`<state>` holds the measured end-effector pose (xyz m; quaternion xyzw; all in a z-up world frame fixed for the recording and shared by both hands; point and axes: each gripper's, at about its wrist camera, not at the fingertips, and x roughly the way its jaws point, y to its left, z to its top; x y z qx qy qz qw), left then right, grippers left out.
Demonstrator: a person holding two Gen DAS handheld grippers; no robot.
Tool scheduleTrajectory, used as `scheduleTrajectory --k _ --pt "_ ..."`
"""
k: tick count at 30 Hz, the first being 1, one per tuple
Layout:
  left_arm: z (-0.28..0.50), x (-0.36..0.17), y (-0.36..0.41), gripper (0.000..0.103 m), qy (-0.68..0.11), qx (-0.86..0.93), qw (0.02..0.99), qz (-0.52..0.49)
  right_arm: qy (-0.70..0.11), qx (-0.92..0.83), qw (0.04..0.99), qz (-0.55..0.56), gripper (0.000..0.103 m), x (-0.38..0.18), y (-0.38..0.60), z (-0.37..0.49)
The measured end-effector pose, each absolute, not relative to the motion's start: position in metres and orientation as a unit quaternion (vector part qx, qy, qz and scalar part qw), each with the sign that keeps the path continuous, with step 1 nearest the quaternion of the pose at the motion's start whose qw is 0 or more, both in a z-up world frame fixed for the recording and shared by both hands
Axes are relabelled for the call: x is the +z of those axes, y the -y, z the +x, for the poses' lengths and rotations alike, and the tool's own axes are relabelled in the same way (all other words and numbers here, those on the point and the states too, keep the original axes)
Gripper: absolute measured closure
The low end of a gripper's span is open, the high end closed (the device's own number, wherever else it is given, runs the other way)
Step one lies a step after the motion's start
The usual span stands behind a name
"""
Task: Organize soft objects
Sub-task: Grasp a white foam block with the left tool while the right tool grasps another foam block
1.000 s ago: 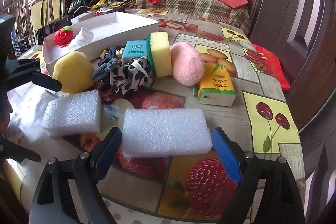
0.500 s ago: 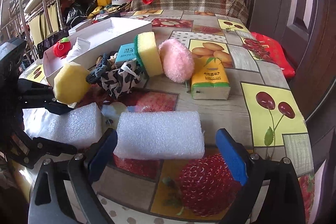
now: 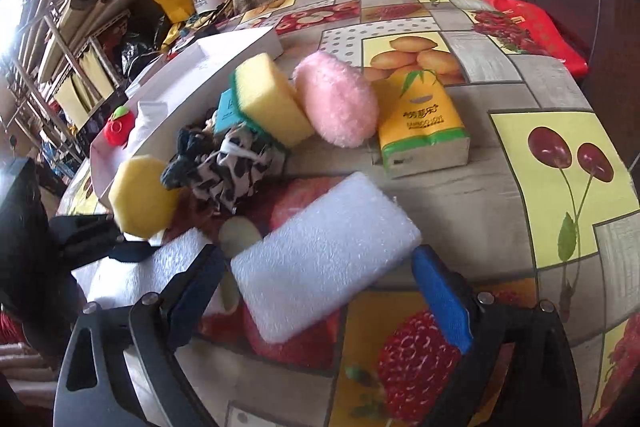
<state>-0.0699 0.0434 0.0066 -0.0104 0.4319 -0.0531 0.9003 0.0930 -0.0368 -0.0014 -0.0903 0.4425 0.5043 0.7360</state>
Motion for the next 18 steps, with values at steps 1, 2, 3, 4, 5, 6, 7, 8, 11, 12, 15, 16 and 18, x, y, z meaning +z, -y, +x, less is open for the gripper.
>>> scheduleTrajectory --k 1,2,3,4,5,6,7,8,11,12,15,16,18 --pt "-0.070 0.007 -0.044 0.051 -0.432 -0.053 0.900 -0.011 -0.449 0.502 0.734 -0.081 0.008 0.000 0.034 0.095" --pt "-0.070 0.007 -0.044 0.051 -0.431 -0.053 0.901 -0.012 -0.451 0.494 0.739 -0.082 0.008 0.000 0.032 0.093" --pt "-0.070 0.007 -0.044 0.051 -0.431 -0.053 0.901 -0.013 -0.447 0.479 0.750 -0.090 0.008 0.000 0.031 0.091" --pt "-0.070 0.007 -0.045 0.051 -0.431 -0.052 0.901 -0.015 -0.441 0.456 0.766 -0.103 0.008 0.000 0.033 0.088" --pt "-0.070 0.007 -0.046 0.051 -0.430 -0.050 0.901 -0.016 -0.436 0.433 0.781 -0.113 0.008 -0.002 0.035 0.086" --pt "-0.070 0.007 -0.046 0.051 -0.430 -0.050 0.901 -0.017 -0.433 0.418 0.790 -0.117 0.008 -0.003 0.038 0.085" --pt "-0.070 0.007 -0.047 0.051 -0.430 -0.050 0.901 -0.018 -0.431 0.412 0.794 -0.116 0.007 -0.004 0.041 0.083" --pt "-0.070 0.007 -0.047 0.051 -0.430 -0.049 0.901 -0.017 -0.430 0.409 0.796 -0.116 0.007 -0.004 0.042 0.080" --pt "-0.070 0.007 -0.043 0.051 -0.432 -0.045 0.901 -0.005 -0.427 0.417 0.793 -0.120 0.007 -0.004 0.032 0.074" --pt "-0.070 0.006 -0.041 0.051 -0.432 -0.043 0.901 0.000 -0.424 0.418 0.794 -0.126 0.007 -0.004 0.025 0.071" --pt "-0.071 0.006 -0.038 0.051 -0.432 -0.038 0.901 0.012 -0.403 0.400 0.805 -0.172 0.007 -0.008 0.005 0.064" --pt "-0.071 0.006 -0.039 0.051 -0.432 -0.038 0.901 0.012 -0.393 0.395 0.808 -0.192 0.008 -0.010 0.001 0.061" --pt "-0.071 0.006 -0.042 0.051 -0.430 -0.041 0.902 0.004 -0.383 0.398 0.807 -0.207 0.012 -0.011 0.002 0.057"
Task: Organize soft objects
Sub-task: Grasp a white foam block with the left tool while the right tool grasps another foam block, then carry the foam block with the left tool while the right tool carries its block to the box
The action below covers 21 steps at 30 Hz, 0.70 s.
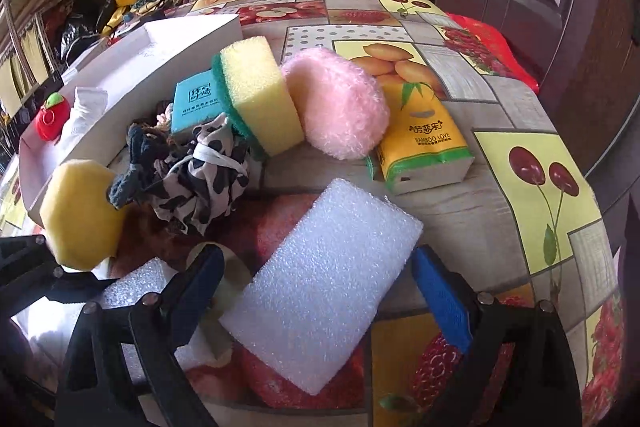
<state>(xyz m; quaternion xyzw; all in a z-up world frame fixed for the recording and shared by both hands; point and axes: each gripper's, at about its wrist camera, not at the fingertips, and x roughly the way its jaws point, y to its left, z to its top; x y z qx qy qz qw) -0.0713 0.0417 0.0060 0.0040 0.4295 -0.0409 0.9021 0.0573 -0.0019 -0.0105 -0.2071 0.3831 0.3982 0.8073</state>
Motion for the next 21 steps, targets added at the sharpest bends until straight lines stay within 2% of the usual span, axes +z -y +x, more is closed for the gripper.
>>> scheduleTrajectory --k 1,2,4,8,16,21 --pt "-0.072 0.006 -0.043 0.051 -0.428 -0.043 0.903 -0.001 -0.376 0.405 0.807 -0.207 0.032 -0.008 0.005 0.057" --pt "-0.072 0.007 -0.044 0.051 -0.427 -0.046 0.903 -0.004 -0.370 0.406 0.808 -0.212 0.038 -0.007 0.008 0.056" --pt "-0.072 0.008 -0.043 0.051 -0.424 -0.048 0.905 -0.004 -0.368 0.413 0.808 -0.202 0.043 -0.006 0.018 0.059" --pt "-0.078 0.015 -0.040 0.051 -0.403 -0.044 0.914 0.007 -0.332 0.430 0.829 -0.134 0.045 0.011 0.045 0.059" --pt "-0.125 0.048 -0.050 0.051 -0.267 -0.011 0.963 -0.001 -0.126 0.427 0.895 -0.005 0.045 0.054 0.080 0.026" --pt "-0.150 0.060 -0.068 0.051 -0.204 0.041 0.978 -0.007 -0.086 0.425 0.901 0.004 0.045 0.057 0.075 0.015"
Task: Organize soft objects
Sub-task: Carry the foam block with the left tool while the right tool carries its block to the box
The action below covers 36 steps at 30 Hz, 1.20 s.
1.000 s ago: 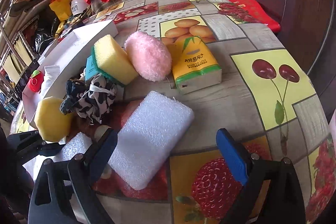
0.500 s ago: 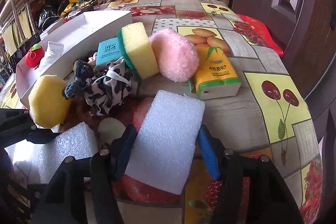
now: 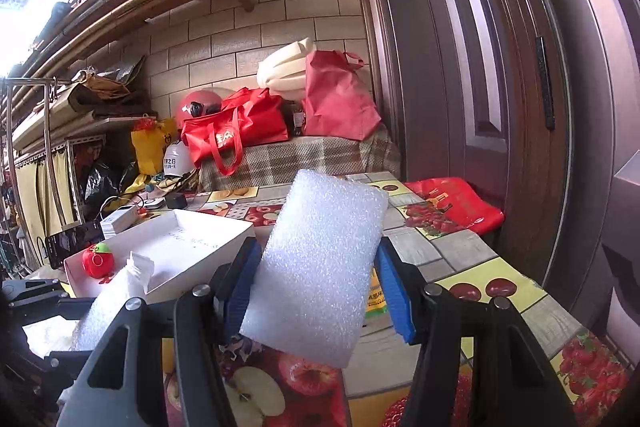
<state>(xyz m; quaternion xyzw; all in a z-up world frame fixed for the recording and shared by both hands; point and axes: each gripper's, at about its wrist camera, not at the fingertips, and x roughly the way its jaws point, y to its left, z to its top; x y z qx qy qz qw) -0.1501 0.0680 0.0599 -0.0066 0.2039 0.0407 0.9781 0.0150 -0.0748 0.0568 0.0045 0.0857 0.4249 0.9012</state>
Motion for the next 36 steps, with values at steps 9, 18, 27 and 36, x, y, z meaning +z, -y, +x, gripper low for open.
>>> scheduleTrajectory --k 9,18,27,36 --pt "-0.171 0.061 -0.108 0.051 -0.176 0.118 0.977 -0.012 -0.081 0.448 0.891 0.004 0.045 0.056 0.064 0.006" --pt "-0.176 0.058 -0.124 0.051 -0.173 0.143 0.974 -0.028 -0.085 0.477 0.875 -0.004 0.045 0.055 0.045 -0.007" --pt "-0.187 0.055 -0.154 0.051 -0.164 0.185 0.969 -0.025 -0.100 0.517 0.850 -0.005 0.045 0.053 0.023 -0.019" --pt "-0.204 0.053 -0.196 0.051 -0.151 0.249 0.956 -0.041 -0.106 0.553 0.825 -0.048 0.045 0.047 -0.015 -0.038"
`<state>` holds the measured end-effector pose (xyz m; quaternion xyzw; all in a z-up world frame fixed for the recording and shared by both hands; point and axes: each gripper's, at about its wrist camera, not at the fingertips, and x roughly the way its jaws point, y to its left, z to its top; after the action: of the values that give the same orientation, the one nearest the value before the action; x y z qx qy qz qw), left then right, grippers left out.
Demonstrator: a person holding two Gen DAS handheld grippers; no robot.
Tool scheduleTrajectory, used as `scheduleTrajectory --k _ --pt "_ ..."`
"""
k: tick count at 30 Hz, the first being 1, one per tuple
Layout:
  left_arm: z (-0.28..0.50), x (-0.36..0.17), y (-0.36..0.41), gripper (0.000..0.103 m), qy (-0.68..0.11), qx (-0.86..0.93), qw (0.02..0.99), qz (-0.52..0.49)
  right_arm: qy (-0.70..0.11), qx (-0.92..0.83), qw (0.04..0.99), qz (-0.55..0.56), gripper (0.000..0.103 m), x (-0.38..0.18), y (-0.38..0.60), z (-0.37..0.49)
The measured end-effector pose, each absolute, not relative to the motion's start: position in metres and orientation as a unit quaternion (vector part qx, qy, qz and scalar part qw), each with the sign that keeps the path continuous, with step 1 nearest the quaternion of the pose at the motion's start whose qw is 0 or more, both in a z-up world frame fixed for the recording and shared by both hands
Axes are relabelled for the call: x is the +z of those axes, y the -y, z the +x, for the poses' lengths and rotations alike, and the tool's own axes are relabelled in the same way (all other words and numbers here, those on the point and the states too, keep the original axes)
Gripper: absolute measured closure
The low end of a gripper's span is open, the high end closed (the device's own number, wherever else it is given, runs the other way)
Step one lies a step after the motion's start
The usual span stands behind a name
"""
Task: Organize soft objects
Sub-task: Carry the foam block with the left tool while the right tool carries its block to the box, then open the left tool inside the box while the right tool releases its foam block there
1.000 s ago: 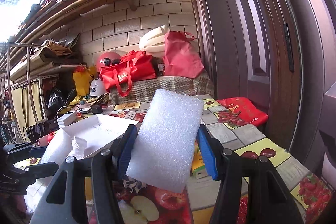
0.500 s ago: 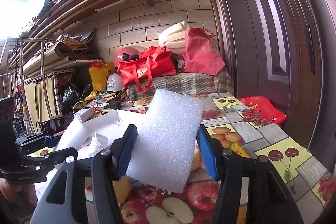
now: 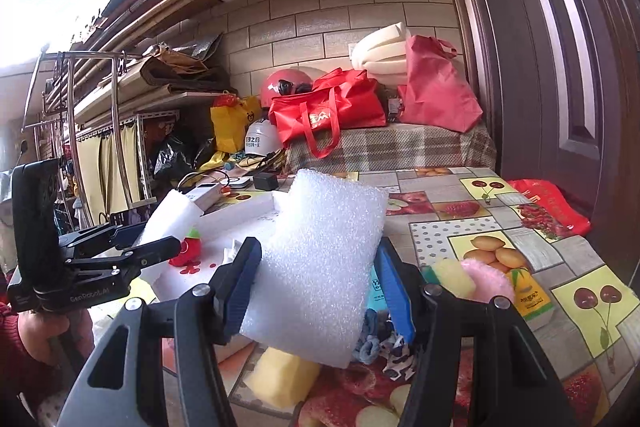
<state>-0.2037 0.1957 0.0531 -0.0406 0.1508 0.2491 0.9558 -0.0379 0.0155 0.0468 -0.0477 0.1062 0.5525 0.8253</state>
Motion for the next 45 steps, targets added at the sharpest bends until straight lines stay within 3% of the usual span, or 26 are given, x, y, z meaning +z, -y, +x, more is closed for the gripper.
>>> scheduleTrajectory --k 26,33,34,35,40,45 --pt "-0.169 0.050 -0.267 0.051 -0.163 0.286 0.938 -0.105 -0.134 0.541 0.827 -0.071 0.045 0.040 -0.142 -0.047" --pt "-0.168 0.048 -0.278 0.049 -0.175 0.301 0.928 -0.131 -0.168 0.524 0.832 -0.076 0.041 0.037 -0.151 -0.038" --pt "-0.168 0.047 -0.280 0.042 -0.176 0.310 0.925 -0.135 -0.170 0.519 0.834 -0.076 0.032 0.036 -0.151 -0.037" --pt "-0.169 0.047 -0.281 0.028 -0.177 0.318 0.921 -0.138 -0.169 0.517 0.836 -0.074 0.020 0.037 -0.150 -0.037" --pt "-0.174 0.046 -0.287 0.004 -0.171 0.340 0.912 -0.152 -0.149 0.520 0.838 -0.069 0.020 0.039 -0.145 -0.043" --pt "-0.177 0.046 -0.287 0.000 -0.163 0.339 0.914 -0.153 -0.146 0.518 0.841 -0.059 0.020 0.041 -0.143 -0.041"
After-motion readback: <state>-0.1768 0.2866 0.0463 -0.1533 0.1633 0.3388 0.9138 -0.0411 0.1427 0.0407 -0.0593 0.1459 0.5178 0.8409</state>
